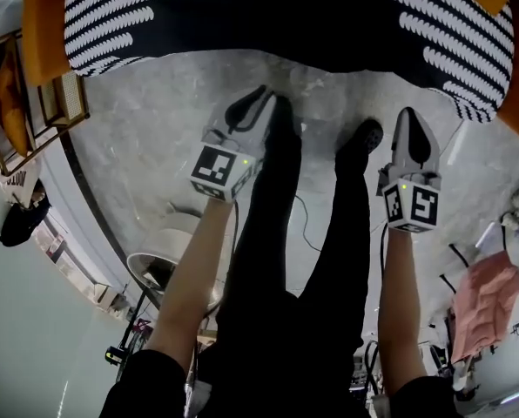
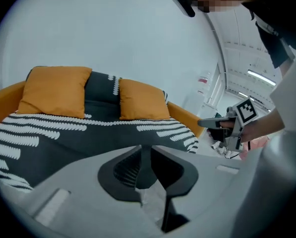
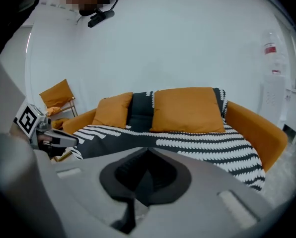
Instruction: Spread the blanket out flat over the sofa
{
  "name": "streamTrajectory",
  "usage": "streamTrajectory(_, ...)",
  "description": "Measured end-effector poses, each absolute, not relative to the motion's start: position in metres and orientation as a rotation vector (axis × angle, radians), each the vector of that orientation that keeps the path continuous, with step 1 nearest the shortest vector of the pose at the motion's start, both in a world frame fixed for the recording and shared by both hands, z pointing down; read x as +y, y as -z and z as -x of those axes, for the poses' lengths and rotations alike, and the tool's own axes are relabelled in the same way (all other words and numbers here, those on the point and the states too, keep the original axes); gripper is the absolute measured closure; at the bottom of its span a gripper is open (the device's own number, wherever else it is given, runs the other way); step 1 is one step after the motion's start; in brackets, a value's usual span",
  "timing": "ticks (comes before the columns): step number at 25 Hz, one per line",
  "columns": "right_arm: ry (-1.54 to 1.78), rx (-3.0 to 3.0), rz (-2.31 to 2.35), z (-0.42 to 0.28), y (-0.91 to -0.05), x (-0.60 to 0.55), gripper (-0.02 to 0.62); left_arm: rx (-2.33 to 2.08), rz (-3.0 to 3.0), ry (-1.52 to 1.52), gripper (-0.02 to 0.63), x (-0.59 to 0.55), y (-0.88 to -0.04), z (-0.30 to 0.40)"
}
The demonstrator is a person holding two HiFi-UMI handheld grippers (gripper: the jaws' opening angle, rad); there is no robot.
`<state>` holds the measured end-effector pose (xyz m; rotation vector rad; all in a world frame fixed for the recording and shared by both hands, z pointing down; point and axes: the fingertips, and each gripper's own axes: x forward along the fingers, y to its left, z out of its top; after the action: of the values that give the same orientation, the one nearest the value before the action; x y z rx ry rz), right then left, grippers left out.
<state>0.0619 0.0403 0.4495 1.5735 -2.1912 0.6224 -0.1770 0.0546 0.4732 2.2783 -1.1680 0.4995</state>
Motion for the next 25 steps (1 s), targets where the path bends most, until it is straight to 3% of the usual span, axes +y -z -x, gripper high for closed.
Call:
streamTrajectory(16,-0.671,-2.347,-1.227,0.126,-0.456,0.020,0.592,-1.313,-2.023,-0.612,0.503,0.017,-0.619,0.343)
streamTrajectory(25,-0.674,-2.356,-1.061,0.150,-0.484,0.017,0.592,-1.323,-1.795,-0.738,0.437,0.014,-0.718,0.362)
